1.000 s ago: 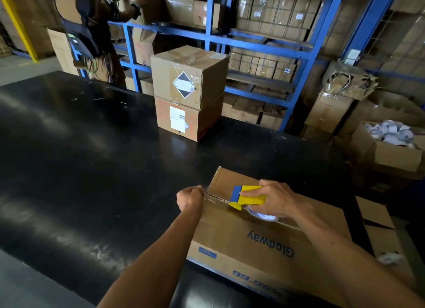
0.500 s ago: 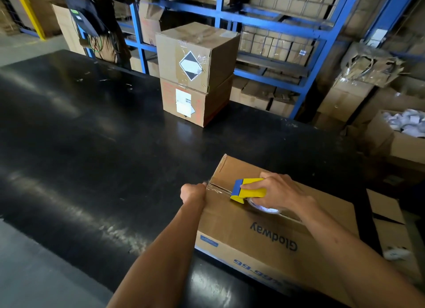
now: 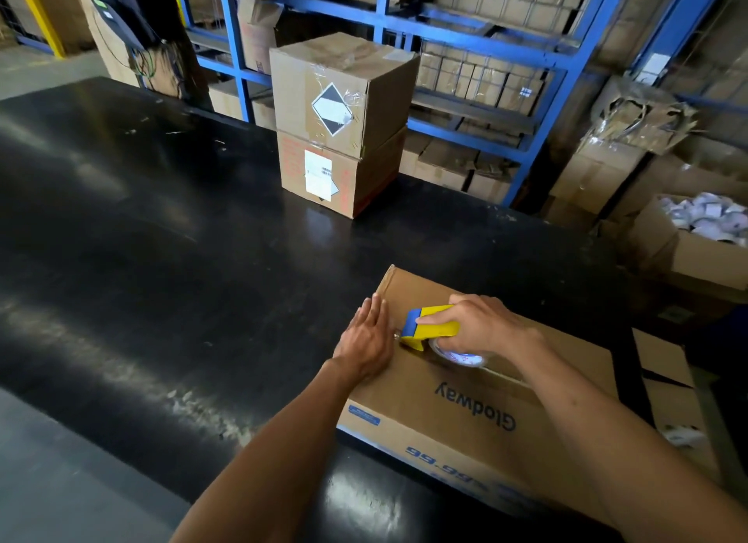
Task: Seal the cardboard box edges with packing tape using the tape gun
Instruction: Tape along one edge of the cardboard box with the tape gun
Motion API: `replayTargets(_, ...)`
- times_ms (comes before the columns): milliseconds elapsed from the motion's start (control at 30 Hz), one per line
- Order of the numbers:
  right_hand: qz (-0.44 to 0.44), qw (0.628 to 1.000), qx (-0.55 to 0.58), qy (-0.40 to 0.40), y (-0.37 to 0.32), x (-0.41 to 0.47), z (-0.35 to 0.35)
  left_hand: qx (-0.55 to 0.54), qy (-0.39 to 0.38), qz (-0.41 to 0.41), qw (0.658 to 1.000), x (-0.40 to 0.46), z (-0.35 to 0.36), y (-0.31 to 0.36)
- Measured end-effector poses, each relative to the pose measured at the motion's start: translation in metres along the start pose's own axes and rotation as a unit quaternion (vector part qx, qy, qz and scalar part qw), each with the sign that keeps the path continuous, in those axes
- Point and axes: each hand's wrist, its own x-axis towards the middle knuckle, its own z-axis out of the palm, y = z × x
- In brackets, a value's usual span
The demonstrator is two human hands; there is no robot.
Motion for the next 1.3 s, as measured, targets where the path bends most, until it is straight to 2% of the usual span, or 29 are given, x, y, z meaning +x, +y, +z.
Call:
replayTargets(133, -0.005, 1.0, -0.01, -0.019, 0.001, 0.005, -0.004, 0.112, 0.0, 0.018, 0.993, -0.001, 0.01, -0.003)
replayTargets(233, -0.018, 0.999, -0.017, -0.024, 0.0, 0.004, -0.008, 0.153, -0.001, 0.014, 0.988, -0.001, 0.012, -0.002)
replayTargets(433, -0.047, 0.998, -0.003, -0.04, 0.013, -0.012, -0.017, 0.163, 0.001, 0.014, 0.987, -0.003, 0.009, -0.002)
replayTargets(600, -0.023, 0.996, -0.034, -0.083, 0.073, -0.068, -0.013, 0.165, -0.01, 0.019, 0.986, -0.006, 0.005, 0.002)
replayTargets(767, -0.026, 0.996, -0.039, -0.07, 0.085, -0.08, 0.003, 0.215, -0.019, -0.01, 0.976, -0.004, 0.007, 0.014)
replayTargets(800, -0.023, 0.997, -0.032, -0.067, 0.086, -0.079, 0.004, 0.218, -0.015, -0.004, 0.976, -0.005, 0.01, 0.021)
replayTargets(933, -0.02, 0.998, -0.002, -0.062, 0.09, -0.075, 0.005, 0.199, -0.018, 0.115, 0.973, -0.01, 0.058, 0.079)
replayTargets(1033, -0.017, 0.998, 0.015, -0.059, 0.092, -0.074, 0.006, 0.206, 0.005, 0.174, 0.963, -0.006, 0.083, 0.108)
replayTargets(1300, -0.03, 0.997, 0.052, -0.05, 0.1, -0.081, 0.007, 0.219, -0.008, 0.181, 0.959, -0.013, 0.072, 0.114)
